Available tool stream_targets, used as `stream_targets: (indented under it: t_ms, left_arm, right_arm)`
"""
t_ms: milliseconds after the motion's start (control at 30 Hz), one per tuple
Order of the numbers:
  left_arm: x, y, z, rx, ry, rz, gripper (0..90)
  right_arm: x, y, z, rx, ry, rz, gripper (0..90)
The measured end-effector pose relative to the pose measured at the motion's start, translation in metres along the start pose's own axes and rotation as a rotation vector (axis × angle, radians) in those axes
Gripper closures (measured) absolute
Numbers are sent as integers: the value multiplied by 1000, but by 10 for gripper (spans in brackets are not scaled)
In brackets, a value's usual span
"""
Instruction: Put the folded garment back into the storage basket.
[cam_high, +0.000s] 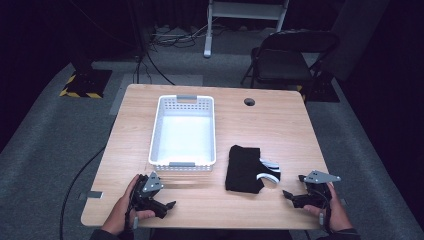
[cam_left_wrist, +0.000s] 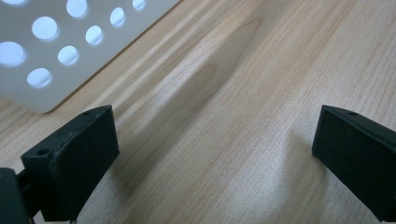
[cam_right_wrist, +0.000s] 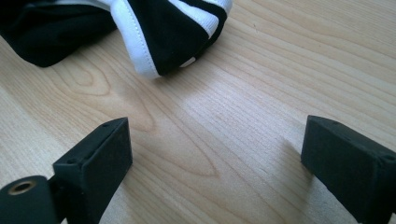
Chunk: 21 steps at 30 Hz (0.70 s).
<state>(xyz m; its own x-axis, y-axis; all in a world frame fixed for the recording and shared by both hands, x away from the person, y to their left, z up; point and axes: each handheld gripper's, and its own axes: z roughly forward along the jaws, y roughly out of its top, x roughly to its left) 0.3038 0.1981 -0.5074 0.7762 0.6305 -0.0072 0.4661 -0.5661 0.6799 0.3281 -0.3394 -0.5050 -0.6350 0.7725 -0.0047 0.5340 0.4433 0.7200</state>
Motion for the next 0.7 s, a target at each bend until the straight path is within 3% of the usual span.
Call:
stream_targets:
  t_ms: [700]
  left_arm:
    - [0, 0, 0, 0, 0, -1, 3]
  right_arm:
    - [5, 8, 2, 42, 17, 6, 55]
